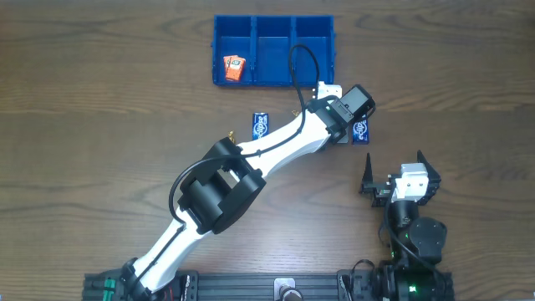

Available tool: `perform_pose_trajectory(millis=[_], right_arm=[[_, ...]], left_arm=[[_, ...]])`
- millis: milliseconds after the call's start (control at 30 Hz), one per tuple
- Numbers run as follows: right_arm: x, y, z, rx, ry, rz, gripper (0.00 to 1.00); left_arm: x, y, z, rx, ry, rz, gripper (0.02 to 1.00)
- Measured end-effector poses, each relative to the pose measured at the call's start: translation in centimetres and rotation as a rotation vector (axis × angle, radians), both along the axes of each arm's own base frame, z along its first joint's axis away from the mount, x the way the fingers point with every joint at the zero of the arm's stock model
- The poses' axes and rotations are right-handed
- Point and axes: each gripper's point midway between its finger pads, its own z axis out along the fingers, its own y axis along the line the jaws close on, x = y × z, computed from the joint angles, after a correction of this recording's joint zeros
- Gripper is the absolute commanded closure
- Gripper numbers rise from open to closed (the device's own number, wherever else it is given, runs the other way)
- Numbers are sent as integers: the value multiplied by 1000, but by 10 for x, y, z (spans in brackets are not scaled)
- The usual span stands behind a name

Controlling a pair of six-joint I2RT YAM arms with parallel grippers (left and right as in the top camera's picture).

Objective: Sort Candies Into Trays

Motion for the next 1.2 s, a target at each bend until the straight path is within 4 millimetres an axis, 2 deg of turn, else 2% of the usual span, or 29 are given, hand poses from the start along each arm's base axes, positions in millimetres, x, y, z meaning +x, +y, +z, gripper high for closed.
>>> perform_pose_trajectory(millis=[300,500,667,1067,1200], right_arm=[[0,0,0,0,0,0,3],[0,0,0,0,0,0,3],[0,0,0,0,0,0,3],[0,0,0,0,0,0,3],[0,0,0,0,0,0,3]], left_arm=[[1,0,0,4,-4,-2,494],[1,1,0,7,-7,-5,595],[1,1,1,15,-14,-12,636],[-1,2,0,30,-13,-15,687],[-3,8,7,68,5,-19,698]])
